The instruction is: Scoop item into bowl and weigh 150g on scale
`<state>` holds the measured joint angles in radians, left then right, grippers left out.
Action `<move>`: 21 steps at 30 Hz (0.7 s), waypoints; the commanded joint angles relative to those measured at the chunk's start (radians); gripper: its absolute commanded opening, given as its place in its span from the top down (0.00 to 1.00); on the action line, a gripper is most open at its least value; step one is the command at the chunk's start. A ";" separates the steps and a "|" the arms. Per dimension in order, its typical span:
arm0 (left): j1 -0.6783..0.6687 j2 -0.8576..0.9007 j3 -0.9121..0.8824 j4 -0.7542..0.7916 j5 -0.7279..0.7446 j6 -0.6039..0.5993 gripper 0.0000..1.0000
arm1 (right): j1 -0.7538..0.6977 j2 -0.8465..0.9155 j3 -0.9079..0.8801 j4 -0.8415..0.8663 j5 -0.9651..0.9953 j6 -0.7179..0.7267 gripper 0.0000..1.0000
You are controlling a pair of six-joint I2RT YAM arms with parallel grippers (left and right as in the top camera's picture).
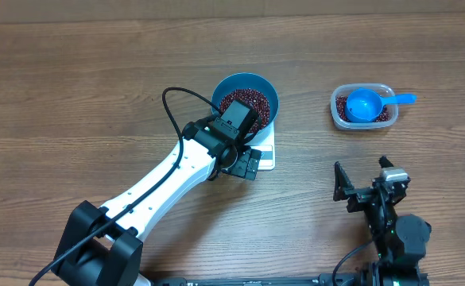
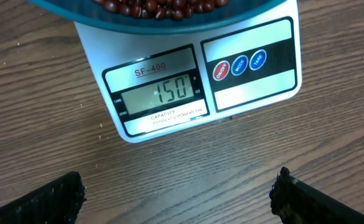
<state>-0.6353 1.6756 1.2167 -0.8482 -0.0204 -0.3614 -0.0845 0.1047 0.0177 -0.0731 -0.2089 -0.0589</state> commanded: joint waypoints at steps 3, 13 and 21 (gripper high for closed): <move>0.001 -0.020 -0.005 0.000 -0.009 -0.009 0.01 | 0.006 -0.086 -0.010 0.040 0.014 0.010 0.00; 0.000 -0.020 -0.005 0.000 -0.009 -0.009 0.00 | 0.006 -0.084 -0.010 0.010 0.014 0.010 0.00; -0.001 -0.020 -0.005 0.001 -0.009 -0.009 0.00 | 0.006 -0.084 -0.010 0.010 0.014 0.010 0.00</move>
<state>-0.6353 1.6756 1.2167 -0.8482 -0.0196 -0.3614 -0.0845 0.0235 0.0181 -0.0692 -0.2043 -0.0555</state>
